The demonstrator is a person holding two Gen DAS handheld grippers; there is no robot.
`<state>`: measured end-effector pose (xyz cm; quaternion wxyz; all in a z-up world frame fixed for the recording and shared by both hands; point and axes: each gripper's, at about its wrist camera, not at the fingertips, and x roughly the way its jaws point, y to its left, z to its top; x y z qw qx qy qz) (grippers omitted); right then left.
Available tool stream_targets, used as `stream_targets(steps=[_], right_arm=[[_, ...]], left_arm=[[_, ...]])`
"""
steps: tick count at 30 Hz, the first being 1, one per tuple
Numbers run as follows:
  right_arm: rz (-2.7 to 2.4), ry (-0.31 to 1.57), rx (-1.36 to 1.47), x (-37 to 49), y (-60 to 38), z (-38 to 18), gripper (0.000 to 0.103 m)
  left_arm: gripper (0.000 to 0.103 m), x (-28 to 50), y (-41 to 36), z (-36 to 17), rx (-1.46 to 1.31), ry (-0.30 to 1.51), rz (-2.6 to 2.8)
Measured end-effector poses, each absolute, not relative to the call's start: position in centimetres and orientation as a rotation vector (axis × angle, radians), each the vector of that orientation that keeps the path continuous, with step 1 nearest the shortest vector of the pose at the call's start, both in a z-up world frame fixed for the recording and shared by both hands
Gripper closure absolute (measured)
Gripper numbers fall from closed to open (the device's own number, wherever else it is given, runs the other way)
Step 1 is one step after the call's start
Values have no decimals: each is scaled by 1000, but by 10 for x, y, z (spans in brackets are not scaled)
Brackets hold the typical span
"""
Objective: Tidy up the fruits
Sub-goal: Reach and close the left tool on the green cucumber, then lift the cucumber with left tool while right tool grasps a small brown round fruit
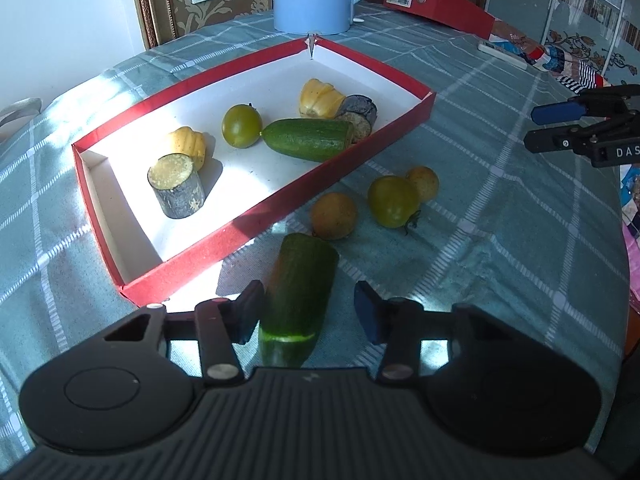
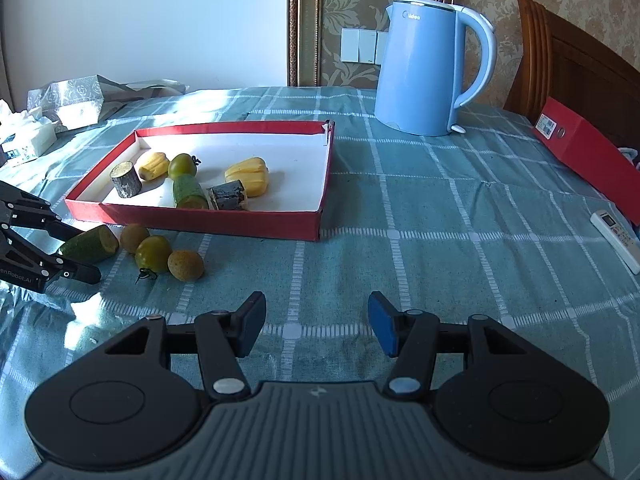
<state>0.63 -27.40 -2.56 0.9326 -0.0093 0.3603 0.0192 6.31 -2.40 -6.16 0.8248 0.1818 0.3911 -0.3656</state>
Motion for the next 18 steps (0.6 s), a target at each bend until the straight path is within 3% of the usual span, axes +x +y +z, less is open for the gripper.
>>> stream_targets(steps=[6, 18], right_arm=[[91, 737, -50, 10, -263, -26, 50], [189, 729, -108, 20, -239, -29, 51]], left_arm=[[71, 60, -22, -62, 366, 817, -714], [71, 54, -10, -58, 185, 859, -546]])
